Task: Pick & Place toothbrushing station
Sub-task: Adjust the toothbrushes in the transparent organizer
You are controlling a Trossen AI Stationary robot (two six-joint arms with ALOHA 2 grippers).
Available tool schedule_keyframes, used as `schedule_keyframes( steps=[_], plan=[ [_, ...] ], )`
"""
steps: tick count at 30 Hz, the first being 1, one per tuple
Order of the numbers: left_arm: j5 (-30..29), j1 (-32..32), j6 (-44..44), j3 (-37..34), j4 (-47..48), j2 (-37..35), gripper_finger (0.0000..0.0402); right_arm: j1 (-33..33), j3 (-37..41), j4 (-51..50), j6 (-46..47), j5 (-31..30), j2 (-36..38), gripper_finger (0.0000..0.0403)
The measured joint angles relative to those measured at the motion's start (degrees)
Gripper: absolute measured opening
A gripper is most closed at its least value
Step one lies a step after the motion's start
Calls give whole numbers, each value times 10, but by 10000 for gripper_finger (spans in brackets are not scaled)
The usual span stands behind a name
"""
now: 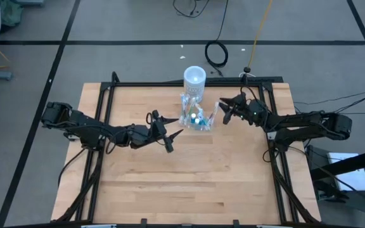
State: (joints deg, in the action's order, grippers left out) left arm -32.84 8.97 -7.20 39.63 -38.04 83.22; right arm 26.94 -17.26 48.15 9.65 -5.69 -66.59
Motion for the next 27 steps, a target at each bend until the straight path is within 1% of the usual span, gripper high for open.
schedule_keyframes(
  steps=[6,8,15,18,21,23,25,27],
  plan=[
    [0,0,-14,0,0,0,239,0,0,5,2,0,0,22],
    [0,0,-19,0,0,0,239,-1,0,8,6,0,0,7],
    [0,0,-21,0,1,0,239,-13,-2,90,51,-2,8,2],
    [2,0,-21,0,1,0,239,-18,-14,80,68,-1,14,2],
    [22,0,-21,0,5,0,239,-25,-23,59,77,-1,14,1],
    [39,0,-21,0,6,0,239,-28,-29,56,65,0,14,1],
    [56,0,-20,0,6,0,239,-31,-38,65,23,0,14,1],
    [67,0,-20,0,6,0,239,-34,-53,63,7,0,14,1]
  ],
)
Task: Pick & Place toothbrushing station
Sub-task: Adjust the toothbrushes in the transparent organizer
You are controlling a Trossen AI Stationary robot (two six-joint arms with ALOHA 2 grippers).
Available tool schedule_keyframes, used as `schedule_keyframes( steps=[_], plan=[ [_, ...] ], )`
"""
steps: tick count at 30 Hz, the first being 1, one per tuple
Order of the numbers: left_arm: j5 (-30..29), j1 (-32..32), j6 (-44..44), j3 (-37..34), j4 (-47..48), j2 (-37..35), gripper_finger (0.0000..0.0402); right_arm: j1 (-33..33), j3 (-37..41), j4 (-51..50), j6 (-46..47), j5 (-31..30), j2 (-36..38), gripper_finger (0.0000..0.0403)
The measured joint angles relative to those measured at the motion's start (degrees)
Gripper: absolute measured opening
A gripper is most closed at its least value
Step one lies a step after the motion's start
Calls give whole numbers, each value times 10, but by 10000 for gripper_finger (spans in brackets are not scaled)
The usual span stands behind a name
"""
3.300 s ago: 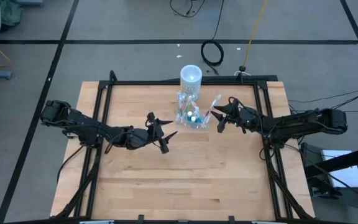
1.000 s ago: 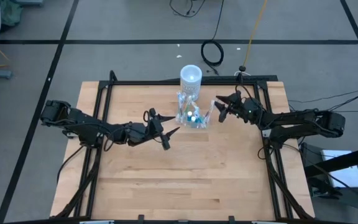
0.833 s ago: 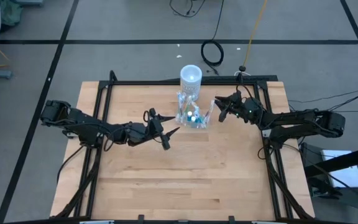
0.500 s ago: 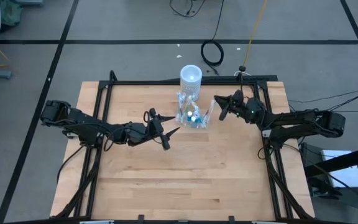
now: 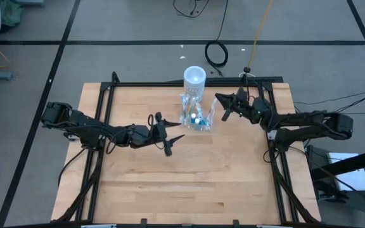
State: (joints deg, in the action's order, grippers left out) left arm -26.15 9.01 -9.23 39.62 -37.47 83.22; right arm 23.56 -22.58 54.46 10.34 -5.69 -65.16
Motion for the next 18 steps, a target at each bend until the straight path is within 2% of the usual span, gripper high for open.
schedule_keyframes(
  steps=[5,11,15,18],
  plan=[
    [12,0,3,0,0,0,239,-16,-58,-90,15,-20,0,1],
    [12,0,3,0,0,0,239,-41,-106,-211,59,-169,0,0],
    [12,1,4,0,7,0,239,-63,-132,-270,92,-185,0,0],
    [12,1,4,0,10,0,239,-89,-142,-315,99,-250,0,0]
  ],
)
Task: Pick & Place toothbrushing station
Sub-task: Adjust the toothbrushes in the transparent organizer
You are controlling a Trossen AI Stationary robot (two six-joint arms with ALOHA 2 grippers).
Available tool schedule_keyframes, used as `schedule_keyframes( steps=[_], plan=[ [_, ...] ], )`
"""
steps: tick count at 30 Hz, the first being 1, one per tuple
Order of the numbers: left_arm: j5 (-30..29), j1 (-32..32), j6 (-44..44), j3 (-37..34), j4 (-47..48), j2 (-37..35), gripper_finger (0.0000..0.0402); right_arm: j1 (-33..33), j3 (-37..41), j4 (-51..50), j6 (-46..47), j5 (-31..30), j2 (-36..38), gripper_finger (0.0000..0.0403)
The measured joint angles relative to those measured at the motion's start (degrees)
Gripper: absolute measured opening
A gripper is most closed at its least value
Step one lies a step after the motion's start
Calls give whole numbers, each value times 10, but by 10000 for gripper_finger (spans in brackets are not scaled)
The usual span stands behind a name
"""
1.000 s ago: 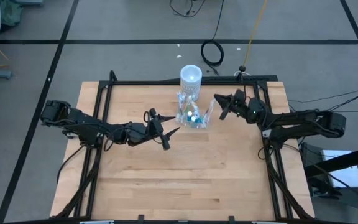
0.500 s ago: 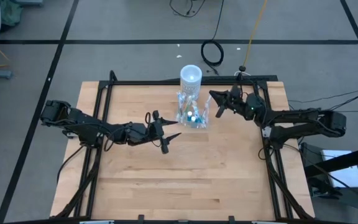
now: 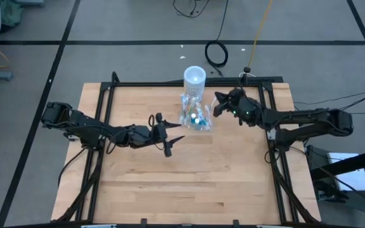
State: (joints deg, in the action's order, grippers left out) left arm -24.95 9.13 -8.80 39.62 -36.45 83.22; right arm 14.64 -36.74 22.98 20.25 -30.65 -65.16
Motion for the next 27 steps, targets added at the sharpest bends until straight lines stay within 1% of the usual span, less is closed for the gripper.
schedule_keyframes(
  steps=[3,8,13,14,18,23,27],
  plan=[
    [1,0,1,0,8,0,239,-34,-1,16,0,-67,0,0],
    [19,0,10,0,25,0,239,-84,-2,71,-47,-123,0,0],
    [47,0,31,0,30,0,239,-121,-32,85,-162,-225,0,0],
    [53,0,34,0,30,0,239,-128,-40,86,-183,-237,0,0],
    [56,0,36,0,34,0,239,-151,-67,85,-228,-254,0,0],
    [56,0,36,0,35,0,239,-175,-80,76,-233,-266,0,0],
    [56,0,37,0,35,0,239,-197,-85,76,-256,-315,0,0]
  ],
)
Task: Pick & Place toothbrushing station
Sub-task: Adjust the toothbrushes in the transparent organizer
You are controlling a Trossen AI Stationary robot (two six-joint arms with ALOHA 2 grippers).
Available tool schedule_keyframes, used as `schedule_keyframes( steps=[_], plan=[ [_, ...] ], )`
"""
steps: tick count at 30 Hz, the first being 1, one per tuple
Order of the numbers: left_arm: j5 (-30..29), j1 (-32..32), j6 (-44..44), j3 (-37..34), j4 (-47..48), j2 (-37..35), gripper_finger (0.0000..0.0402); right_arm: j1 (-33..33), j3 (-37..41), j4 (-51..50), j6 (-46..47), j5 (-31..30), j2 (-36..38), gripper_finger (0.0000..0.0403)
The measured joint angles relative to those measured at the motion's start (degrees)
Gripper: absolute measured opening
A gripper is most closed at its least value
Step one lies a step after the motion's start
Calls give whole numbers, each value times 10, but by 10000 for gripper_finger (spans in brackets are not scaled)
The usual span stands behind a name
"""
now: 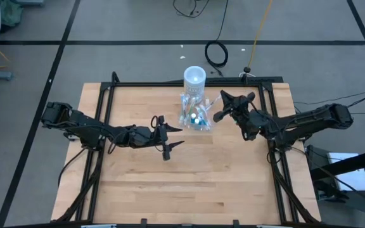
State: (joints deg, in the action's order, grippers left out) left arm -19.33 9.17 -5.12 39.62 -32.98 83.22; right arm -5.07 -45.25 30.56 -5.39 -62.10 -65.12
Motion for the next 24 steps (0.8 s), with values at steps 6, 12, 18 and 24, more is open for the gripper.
schedule_keyframes(
  steps=[6,12,18,24],
  plan=[
    [0,0,9,0,8,0,239,-21,0,-122,92,-23,0,0],
    [0,0,12,0,9,0,239,-22,1,-202,172,-9,-4,0],
    [0,0,12,0,14,0,239,-22,1,-152,111,-9,-4,0],
    [0,0,12,0,15,0,239,-19,1,-230,210,24,-18,0]
  ],
)
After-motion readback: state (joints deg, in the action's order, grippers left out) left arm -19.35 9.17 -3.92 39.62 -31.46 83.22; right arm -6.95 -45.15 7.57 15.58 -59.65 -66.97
